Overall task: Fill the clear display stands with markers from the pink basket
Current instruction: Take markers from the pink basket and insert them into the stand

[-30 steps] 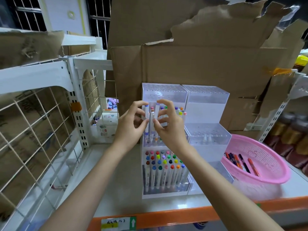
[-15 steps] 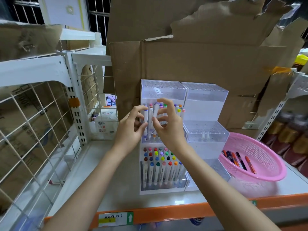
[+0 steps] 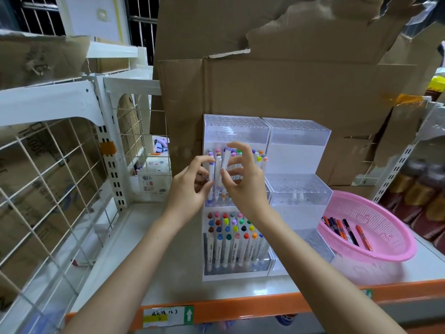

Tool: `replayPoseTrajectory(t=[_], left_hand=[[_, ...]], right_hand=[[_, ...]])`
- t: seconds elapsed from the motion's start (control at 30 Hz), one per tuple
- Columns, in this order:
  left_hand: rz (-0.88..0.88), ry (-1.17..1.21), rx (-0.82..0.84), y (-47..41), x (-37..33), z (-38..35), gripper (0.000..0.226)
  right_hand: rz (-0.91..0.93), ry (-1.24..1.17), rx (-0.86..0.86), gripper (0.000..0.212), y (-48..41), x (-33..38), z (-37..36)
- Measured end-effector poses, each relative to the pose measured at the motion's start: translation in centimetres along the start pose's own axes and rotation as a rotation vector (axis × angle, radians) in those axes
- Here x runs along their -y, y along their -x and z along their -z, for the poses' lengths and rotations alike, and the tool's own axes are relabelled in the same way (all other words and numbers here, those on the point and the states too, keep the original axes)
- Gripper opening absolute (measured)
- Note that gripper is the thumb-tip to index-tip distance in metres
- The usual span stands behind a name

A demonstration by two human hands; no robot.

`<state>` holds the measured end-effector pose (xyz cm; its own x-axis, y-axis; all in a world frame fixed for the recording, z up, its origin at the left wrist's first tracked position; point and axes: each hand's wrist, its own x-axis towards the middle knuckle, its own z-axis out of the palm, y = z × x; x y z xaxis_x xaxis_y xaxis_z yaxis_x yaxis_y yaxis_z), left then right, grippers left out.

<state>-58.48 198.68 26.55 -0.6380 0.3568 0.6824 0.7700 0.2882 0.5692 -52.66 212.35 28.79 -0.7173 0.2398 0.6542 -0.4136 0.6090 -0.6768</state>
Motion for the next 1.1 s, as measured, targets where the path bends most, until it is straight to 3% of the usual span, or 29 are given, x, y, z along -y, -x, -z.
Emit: replayPoseTrajectory(t=[0.43, 0.77, 1.1], left_hand=[[0.045, -0.037, 0.013, -0.4, -0.8, 0.1, 0.042], [0.071, -0.054, 0.011, -0.3, -1.1, 0.2, 0.041], [0.028, -0.147, 0.088, -0.6, -1.2, 0.7, 0.046]], right_hand=[[0.014, 0.016, 0.010, 0.051, -0.2, -0.1, 0.0], [0.023, 0.133, 0.189, 0.055, -0.6, -0.3, -0.3], [0.011, 0.222, 0.159, 0.057, -0.3, -0.6, -0.2]])
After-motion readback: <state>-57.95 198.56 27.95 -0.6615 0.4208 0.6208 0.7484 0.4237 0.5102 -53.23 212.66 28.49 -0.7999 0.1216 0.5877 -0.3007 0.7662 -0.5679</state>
